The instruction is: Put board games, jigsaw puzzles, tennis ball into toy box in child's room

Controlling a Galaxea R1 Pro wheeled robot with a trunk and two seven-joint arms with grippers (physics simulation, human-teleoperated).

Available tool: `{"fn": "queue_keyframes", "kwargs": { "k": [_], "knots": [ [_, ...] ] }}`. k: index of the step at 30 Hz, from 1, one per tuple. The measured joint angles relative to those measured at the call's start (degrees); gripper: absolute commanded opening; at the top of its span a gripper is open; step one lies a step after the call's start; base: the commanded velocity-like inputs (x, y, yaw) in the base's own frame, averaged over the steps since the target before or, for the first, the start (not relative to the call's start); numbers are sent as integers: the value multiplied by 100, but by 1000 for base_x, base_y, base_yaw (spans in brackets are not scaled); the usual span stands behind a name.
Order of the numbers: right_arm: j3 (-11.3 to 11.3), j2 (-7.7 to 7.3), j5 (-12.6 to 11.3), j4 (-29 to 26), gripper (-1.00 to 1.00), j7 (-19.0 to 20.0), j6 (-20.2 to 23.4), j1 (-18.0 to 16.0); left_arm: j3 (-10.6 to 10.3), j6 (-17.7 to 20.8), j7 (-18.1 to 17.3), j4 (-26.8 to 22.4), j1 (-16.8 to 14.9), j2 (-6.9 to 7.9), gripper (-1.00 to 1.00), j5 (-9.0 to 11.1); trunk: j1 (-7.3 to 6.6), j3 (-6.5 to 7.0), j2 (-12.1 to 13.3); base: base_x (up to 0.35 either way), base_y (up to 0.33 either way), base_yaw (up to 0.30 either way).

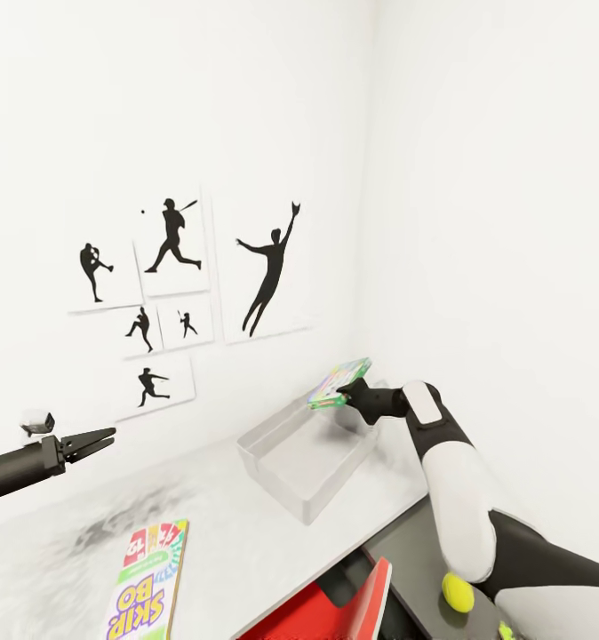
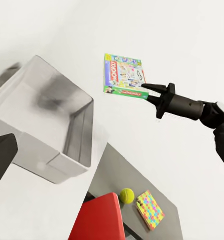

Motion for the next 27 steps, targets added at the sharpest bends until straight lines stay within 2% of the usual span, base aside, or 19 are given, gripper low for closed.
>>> {"fn": "queue_keyframes", "kwargs": {
  "k": [5, 9, 12, 16, 20, 27],
  "knots": [
    [54, 1, -1, 134, -100, -5, -173, -258, -1, 0, 0, 0, 0, 2, 100, 0, 0, -47, 0, 0, 0, 0],
    [329, 2, 20, 294, -100, -13, -271, -398, -8, 0, 0, 0, 0, 0, 100, 0, 0, -85, 0, 0, 0, 0],
    [427, 0, 16, 320, -100, -26, -357, -421, -14, 0, 0, 0, 0, 0, 100, 0, 0, -113, 0, 0, 0, 0],
    [459, -6, 7, 327, -100, -38, -349, -428, -27, 7, -1, 3, 0, -67, 100, 12, 0, -150, 0, 0, 0, 0],
    [467, -5, 6, 328, -100, -42, -340, -429, -17, 20, -2, -8, 0, -228, 100, 29, 0, -188, 0, 0, 0, 0],
    [486, -3, 4, 329, -100, -42, -309, -434, -18, 13, -2, -17, 0, -284, 100, 32, 0, -253, 0, 0, 0, 0]
  ]
}}
